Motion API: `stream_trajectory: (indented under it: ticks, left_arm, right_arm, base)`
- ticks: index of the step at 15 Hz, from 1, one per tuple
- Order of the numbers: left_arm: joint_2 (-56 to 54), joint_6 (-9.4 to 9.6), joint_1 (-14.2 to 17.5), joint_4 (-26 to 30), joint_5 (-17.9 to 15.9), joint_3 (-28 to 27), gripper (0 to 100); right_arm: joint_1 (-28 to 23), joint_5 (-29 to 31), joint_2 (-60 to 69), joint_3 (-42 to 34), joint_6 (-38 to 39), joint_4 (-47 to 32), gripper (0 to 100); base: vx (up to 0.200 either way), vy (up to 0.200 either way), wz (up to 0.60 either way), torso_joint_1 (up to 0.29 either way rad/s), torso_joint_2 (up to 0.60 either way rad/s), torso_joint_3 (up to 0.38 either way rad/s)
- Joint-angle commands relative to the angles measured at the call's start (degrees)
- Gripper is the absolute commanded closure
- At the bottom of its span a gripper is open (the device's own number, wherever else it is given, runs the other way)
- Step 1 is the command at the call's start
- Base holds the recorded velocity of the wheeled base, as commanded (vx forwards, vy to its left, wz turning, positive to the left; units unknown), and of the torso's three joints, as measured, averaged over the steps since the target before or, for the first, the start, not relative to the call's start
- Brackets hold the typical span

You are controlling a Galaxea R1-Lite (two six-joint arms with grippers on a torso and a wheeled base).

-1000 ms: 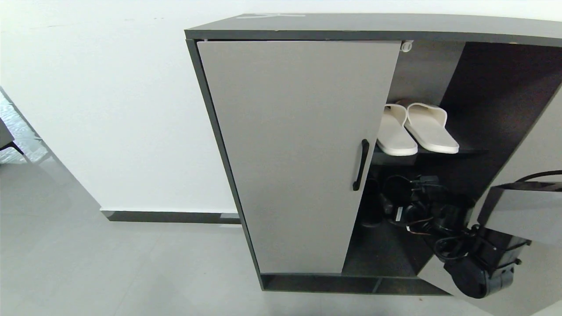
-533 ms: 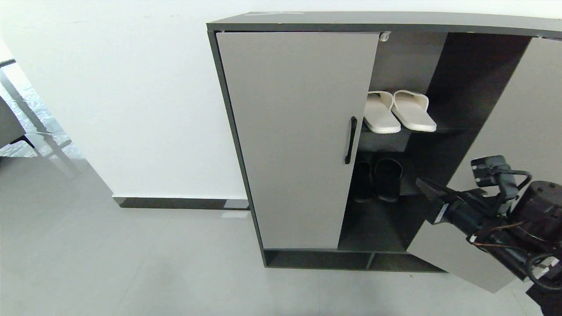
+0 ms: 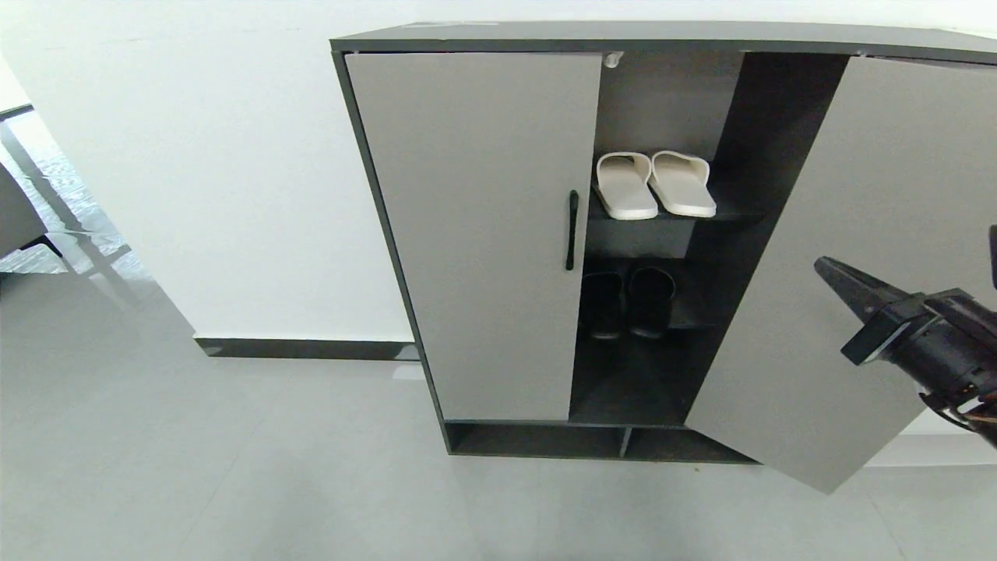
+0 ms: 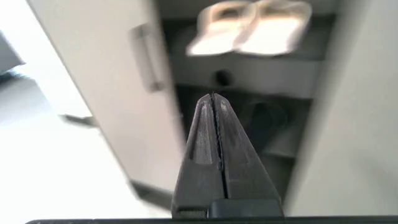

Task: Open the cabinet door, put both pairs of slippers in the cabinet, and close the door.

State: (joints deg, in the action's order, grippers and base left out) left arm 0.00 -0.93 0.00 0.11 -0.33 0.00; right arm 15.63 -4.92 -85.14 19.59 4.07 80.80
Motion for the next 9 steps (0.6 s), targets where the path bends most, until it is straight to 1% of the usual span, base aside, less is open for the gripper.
stream_trajectory:
  ticks: [1, 4, 6, 9]
  left_arm:
    - [0.1, -0.04, -0.1, 0.0, 0.0, 0.0, 100]
    - [0.1, -0.04, -0.1, 0.0, 0.0, 0.0, 100]
    - [0.1, -0.04, 0.0, 0.0, 0.0, 0.0, 100]
    - [0.1, -0.13, 0.0, 0.0, 0.0, 0.0, 100]
  right_arm:
    - [-1.7, -0.2, 0.6, -0.1, 0.0, -0.1, 100]
    - [-3.9, -0.1, 1.0, -0.3, -1.4, 0.2, 100]
    - [-6.0, -0.3, 3.6, -1.1, -2.8, 0.3, 100]
    - [-11.1, -0.9, 9.7, -1.9, -3.3, 0.1, 100]
  base:
    - [0.000, -0.200, 0.00, 0.002, 0.00, 0.002]
    - [0.000, -0.200, 0.00, 0.005, 0.00, 0.004]
    - [0.000, -0.200, 0.00, 0.000, 0.01, 0.002]
    - [0.000, -0.200, 0.00, 0.001, 0.00, 0.002]
